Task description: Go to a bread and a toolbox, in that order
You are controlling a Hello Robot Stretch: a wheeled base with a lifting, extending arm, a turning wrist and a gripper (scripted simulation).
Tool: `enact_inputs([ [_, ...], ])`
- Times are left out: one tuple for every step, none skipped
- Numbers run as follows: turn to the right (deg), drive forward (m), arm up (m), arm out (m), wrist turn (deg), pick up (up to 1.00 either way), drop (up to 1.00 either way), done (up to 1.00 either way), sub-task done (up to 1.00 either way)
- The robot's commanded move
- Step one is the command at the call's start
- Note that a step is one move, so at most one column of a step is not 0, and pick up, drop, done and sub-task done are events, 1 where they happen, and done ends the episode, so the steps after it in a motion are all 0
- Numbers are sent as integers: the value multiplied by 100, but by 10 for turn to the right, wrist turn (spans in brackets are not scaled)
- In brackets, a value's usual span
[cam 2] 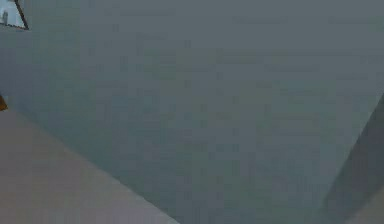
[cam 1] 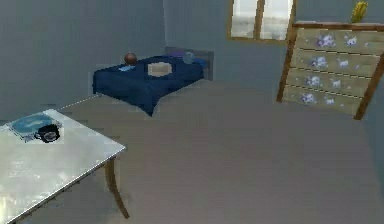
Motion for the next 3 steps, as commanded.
enact_inputs([
  [0,100,0,0,0,0,0,0,0],
  [-90,0,0,0,0,0,0,0,0],
  [0,35,0,0,0,0,0,0,0],
])
